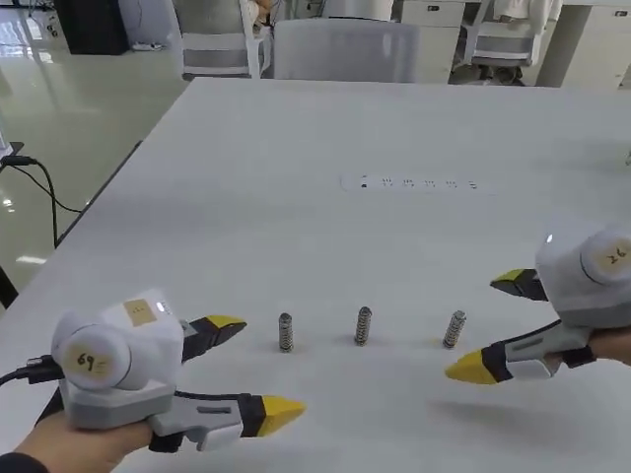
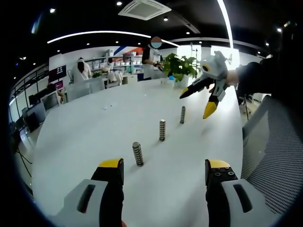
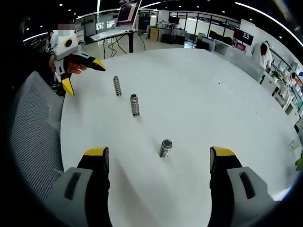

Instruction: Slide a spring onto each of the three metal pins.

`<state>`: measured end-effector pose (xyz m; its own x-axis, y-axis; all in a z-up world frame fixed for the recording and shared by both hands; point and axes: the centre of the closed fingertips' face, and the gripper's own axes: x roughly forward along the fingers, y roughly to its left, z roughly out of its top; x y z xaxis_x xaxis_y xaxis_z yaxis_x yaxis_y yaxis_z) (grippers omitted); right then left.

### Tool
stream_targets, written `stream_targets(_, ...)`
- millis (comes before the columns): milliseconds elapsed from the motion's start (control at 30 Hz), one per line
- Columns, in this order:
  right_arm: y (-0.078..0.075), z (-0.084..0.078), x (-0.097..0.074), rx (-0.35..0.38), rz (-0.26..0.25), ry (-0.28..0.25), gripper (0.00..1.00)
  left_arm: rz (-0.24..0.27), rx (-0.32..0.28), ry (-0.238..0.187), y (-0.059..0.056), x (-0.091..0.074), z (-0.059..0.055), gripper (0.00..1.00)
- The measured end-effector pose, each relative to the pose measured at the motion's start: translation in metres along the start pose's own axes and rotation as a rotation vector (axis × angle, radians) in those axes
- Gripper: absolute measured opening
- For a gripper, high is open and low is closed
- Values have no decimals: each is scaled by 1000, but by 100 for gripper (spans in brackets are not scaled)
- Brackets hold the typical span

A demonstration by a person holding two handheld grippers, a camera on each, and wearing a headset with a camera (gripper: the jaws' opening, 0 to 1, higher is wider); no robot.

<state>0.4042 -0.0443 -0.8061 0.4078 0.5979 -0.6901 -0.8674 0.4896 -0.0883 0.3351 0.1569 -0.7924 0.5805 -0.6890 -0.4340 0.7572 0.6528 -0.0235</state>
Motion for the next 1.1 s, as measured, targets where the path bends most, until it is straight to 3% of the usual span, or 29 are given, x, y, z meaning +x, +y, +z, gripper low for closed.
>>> stream_targets(500, 23, -3, -16, 52, -34, -94, 90, 17, -14, -11, 4, -2, -1, 70)
stream_targets(700, 25, -1, -20, 83, -49, -134, 91, 27, -30, -8, 6, -4, -7, 72)
stream_targets(1100, 28, -7, -18, 103, -55, -167, 92, 42, -54, -15, 10, -3, -12, 77)
